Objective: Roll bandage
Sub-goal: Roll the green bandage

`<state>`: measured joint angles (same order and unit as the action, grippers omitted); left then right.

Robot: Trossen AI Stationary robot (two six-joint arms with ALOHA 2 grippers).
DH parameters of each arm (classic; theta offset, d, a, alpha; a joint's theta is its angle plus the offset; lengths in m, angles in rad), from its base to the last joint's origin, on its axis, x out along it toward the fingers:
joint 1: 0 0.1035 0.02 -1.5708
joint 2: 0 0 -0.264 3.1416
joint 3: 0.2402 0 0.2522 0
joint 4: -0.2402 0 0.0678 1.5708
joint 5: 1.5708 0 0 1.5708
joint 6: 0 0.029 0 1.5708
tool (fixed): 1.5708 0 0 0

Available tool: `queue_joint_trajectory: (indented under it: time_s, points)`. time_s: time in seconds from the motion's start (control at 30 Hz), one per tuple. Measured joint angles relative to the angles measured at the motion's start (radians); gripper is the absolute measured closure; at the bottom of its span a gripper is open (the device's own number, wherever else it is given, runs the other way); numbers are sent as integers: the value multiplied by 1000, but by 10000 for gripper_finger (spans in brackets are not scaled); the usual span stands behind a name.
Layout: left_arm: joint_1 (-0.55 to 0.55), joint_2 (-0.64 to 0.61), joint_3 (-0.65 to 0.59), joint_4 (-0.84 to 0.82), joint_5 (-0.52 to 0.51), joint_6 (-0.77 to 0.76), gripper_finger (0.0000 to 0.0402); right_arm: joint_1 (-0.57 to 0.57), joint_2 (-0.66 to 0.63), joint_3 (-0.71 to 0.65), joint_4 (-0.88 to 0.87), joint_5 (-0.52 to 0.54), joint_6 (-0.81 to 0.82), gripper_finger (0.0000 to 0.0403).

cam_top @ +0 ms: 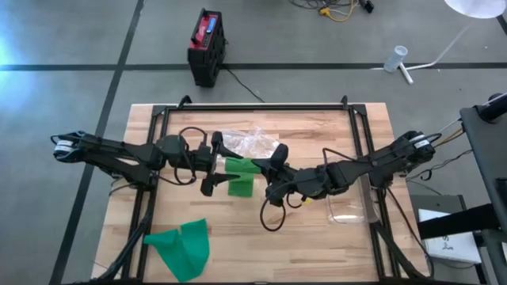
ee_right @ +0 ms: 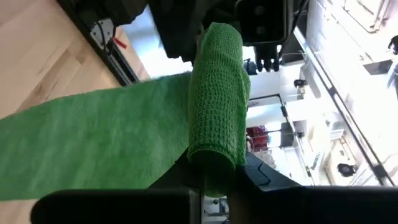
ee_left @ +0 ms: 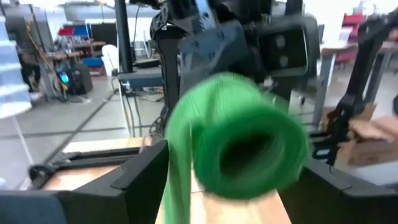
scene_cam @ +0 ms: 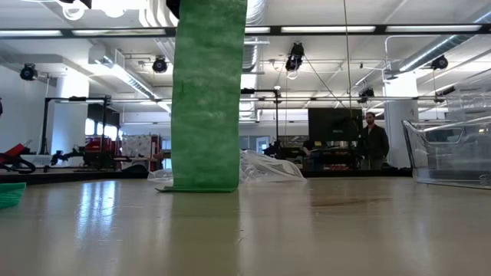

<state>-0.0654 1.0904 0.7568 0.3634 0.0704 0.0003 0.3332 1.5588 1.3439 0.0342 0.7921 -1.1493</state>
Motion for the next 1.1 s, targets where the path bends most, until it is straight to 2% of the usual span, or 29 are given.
queue_joint_trajectory:
  time_s: [0.13,0.4,0.53,0.67,0.77,0.97,1.1]
  points:
    - [0,1,9,13,0,-68,148,0,9,3,7,-1,-16,373]
    - [0,1,11,13,0,-73,199,-12,10,3,9,13,-12,370]
    - [0,2,11,14,-10,-68,253,-13,10,1,2,12,11,370]
    - [3,2,11,21,-10,-53,330,-13,13,0,0,12,57,361]
    - [3,2,11,21,-10,-23,379,-11,13,0,-3,8,94,334]
    - [3,2,11,28,-8,38,367,0,-18,-2,-18,-28,357,249]
    - [2,1,8,20,-6,127,374,-2,-71,-2,-42,-237,651,195]
